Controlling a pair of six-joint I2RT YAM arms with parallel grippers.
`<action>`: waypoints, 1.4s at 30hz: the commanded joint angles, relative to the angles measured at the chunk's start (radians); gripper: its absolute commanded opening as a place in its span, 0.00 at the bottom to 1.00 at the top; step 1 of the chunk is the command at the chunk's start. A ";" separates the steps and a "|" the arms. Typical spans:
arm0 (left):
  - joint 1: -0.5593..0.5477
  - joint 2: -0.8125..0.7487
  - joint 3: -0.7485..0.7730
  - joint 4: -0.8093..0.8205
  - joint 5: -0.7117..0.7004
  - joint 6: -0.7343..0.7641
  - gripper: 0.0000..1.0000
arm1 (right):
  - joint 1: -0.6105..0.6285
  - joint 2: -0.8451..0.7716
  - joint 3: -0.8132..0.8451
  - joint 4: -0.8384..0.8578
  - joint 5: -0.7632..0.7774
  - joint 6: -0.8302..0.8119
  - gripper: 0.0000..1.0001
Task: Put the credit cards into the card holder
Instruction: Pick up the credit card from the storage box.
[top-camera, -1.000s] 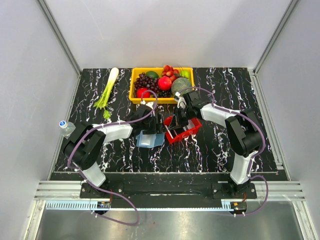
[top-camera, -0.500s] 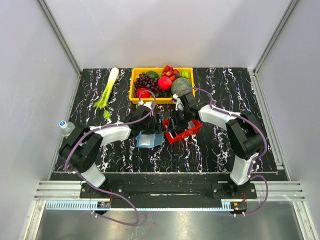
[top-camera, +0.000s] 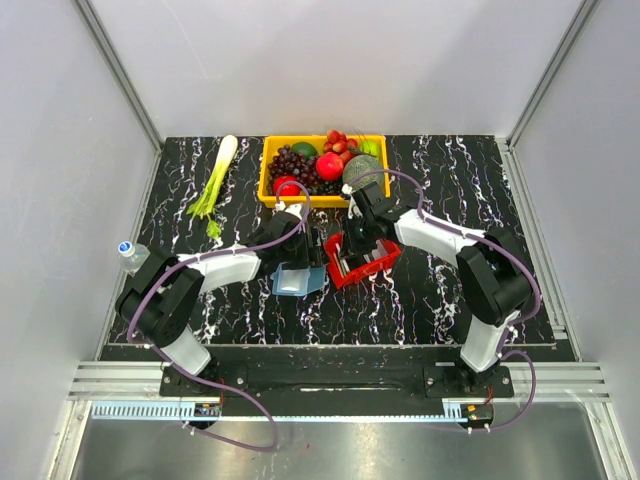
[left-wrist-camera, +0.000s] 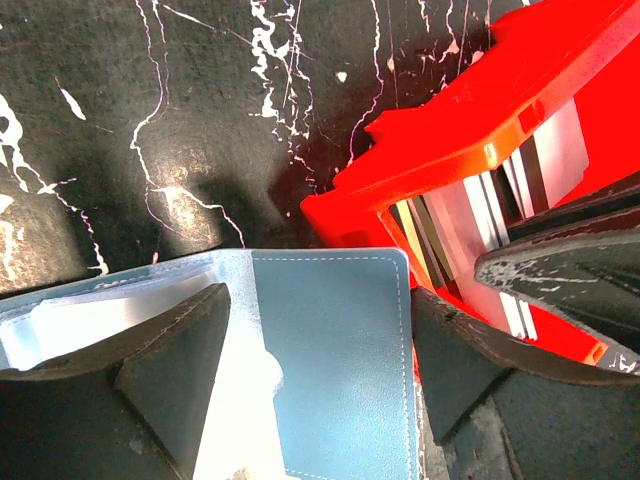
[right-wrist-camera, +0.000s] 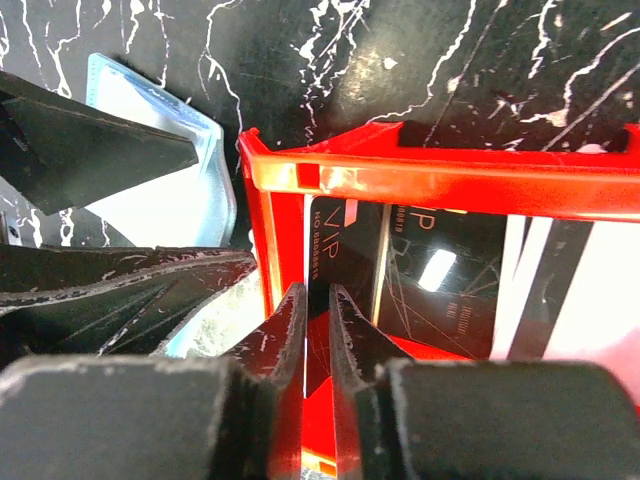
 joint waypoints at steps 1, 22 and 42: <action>0.005 -0.003 0.010 0.044 0.004 0.000 0.76 | -0.004 -0.036 0.022 -0.029 0.076 -0.034 0.13; 0.005 0.037 0.041 0.038 0.041 0.011 0.76 | -0.019 -0.010 0.018 0.025 -0.203 0.022 0.02; 0.005 0.048 0.050 0.034 0.053 0.011 0.76 | -0.019 -0.001 0.001 0.061 -0.294 0.036 0.09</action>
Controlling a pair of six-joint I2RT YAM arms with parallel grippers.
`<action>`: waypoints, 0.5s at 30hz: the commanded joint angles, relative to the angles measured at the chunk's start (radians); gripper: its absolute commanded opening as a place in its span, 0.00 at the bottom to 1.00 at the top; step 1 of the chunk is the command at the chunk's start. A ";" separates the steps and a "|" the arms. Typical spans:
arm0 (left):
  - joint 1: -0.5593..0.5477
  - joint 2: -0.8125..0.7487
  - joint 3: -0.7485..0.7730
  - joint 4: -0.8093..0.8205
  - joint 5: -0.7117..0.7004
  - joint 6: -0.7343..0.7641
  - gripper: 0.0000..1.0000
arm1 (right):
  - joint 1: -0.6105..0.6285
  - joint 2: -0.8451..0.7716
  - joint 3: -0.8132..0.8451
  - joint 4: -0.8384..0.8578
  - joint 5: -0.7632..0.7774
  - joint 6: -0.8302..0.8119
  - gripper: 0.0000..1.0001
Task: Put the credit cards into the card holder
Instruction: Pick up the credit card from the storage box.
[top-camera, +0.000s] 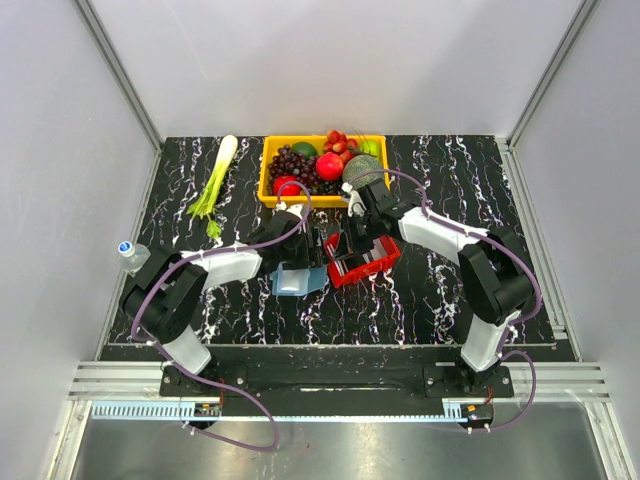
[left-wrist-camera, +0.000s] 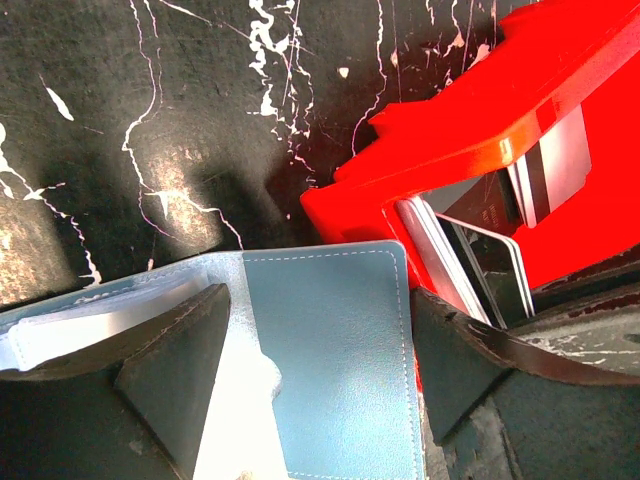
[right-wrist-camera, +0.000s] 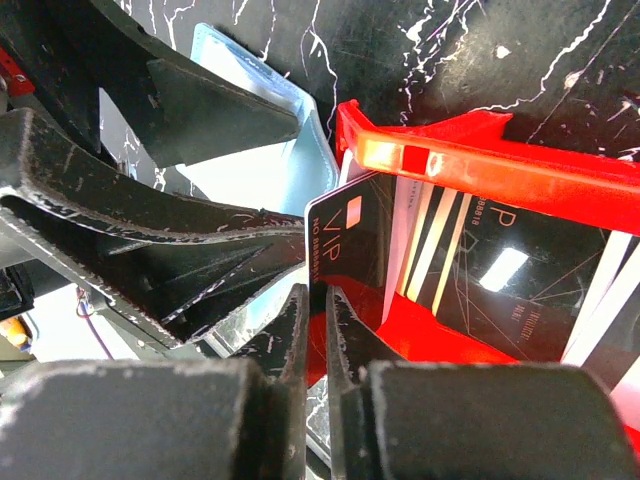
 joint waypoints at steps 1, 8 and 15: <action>0.000 0.019 0.041 0.032 0.018 0.009 0.76 | 0.006 0.010 0.001 0.041 -0.078 0.024 0.10; 0.000 0.022 0.042 0.032 0.020 0.008 0.76 | 0.006 0.014 0.003 0.046 -0.112 0.023 0.17; 0.000 0.023 0.048 0.029 0.023 0.009 0.76 | 0.008 0.047 0.001 0.058 -0.151 0.029 0.19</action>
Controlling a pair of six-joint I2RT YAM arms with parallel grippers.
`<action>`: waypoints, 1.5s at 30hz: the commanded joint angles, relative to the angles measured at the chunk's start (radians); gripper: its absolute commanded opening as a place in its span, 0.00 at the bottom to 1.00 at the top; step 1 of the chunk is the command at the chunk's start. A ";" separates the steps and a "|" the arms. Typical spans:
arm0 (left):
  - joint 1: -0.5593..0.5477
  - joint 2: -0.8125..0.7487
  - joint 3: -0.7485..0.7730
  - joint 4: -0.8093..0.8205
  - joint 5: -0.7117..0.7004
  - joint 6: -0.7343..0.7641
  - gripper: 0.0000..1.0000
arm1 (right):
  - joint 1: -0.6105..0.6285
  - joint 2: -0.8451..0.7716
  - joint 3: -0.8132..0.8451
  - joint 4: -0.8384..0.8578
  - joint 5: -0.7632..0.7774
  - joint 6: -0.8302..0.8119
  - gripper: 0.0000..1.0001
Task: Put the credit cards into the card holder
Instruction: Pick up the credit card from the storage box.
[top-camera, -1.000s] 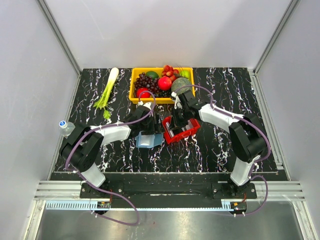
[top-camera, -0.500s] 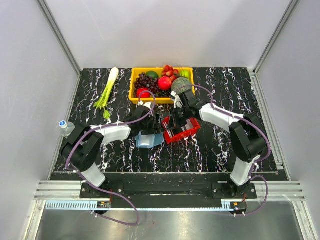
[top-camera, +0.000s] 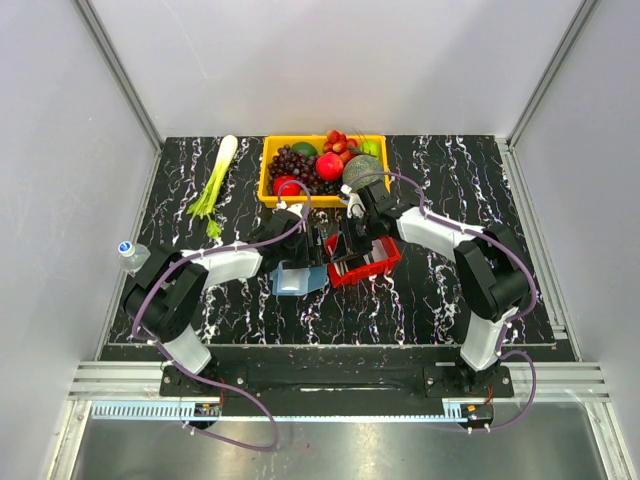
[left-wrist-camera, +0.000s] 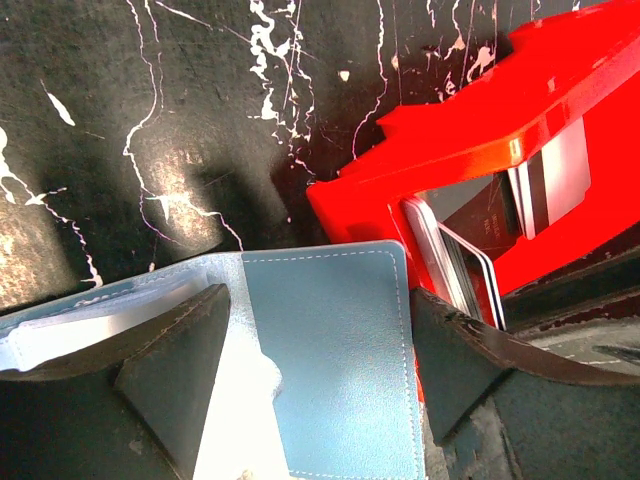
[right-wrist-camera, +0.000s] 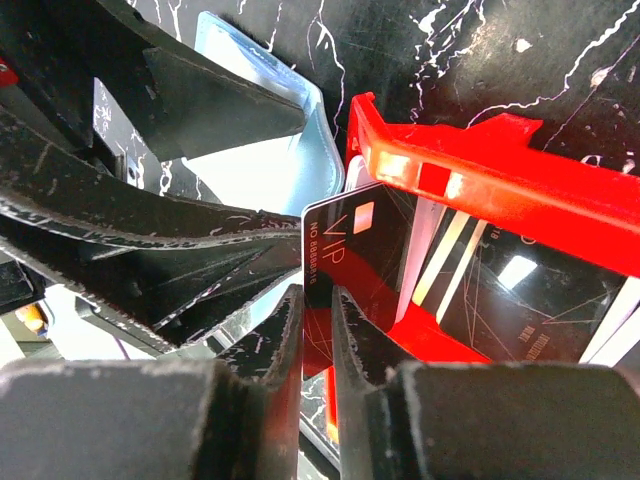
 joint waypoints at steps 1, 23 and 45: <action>-0.005 0.016 0.034 0.039 0.016 0.009 0.76 | 0.015 0.021 0.000 0.051 -0.105 0.026 0.18; -0.005 0.019 0.038 0.036 0.022 0.011 0.76 | 0.014 0.047 0.006 0.063 -0.122 0.035 0.13; -0.005 0.009 0.023 0.043 0.010 0.008 0.76 | -0.008 -0.062 -0.017 0.033 0.085 0.044 0.38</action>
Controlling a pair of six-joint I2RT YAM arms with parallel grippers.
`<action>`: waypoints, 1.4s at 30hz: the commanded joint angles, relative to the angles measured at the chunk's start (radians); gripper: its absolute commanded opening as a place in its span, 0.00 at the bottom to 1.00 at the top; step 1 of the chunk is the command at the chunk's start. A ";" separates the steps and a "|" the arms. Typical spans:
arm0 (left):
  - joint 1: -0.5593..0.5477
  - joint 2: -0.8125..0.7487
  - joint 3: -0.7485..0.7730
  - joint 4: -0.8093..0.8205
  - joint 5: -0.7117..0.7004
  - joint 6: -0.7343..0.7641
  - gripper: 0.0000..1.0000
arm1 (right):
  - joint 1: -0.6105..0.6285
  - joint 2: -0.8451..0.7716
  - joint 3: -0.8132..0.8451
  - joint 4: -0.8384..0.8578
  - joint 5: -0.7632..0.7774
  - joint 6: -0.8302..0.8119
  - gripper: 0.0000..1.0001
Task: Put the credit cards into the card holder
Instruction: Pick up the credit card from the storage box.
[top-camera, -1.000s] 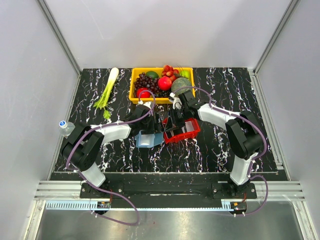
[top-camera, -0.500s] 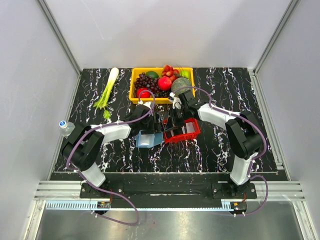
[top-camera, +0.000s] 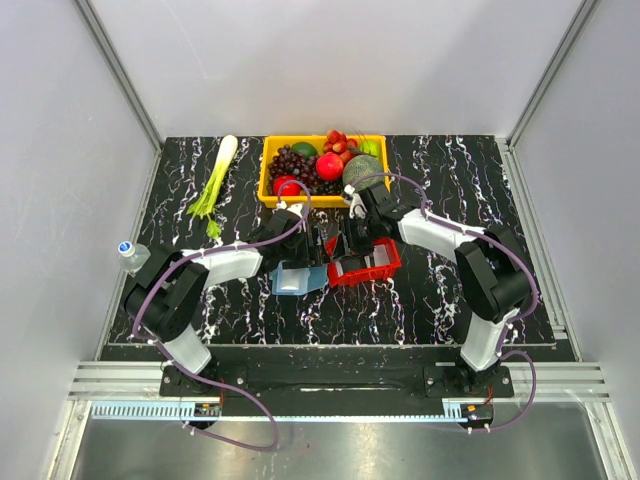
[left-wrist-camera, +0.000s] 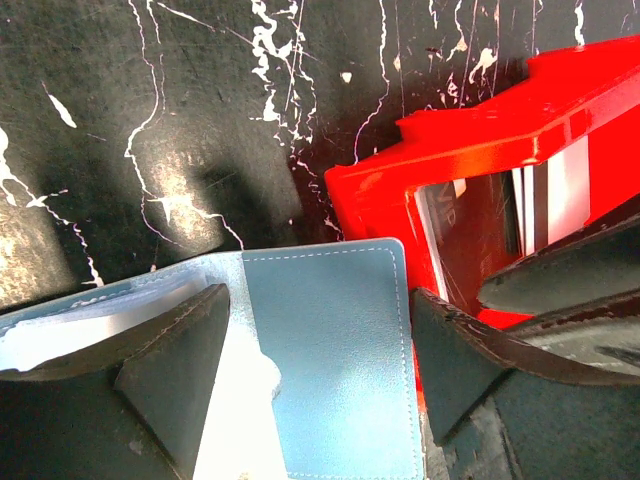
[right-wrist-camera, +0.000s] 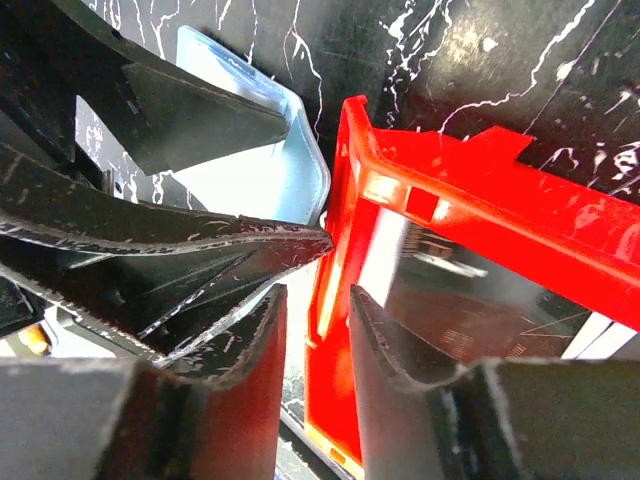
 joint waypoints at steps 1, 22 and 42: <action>-0.008 0.005 0.023 0.043 0.011 0.008 0.76 | 0.001 -0.061 0.015 -0.007 0.059 0.001 0.41; -0.007 -0.003 0.009 0.062 0.031 0.028 0.76 | 0.013 0.069 0.136 -0.261 0.496 -0.054 0.65; 0.005 -0.013 -0.021 0.083 0.048 0.028 0.76 | 0.166 0.124 0.039 -0.223 0.708 -0.022 0.79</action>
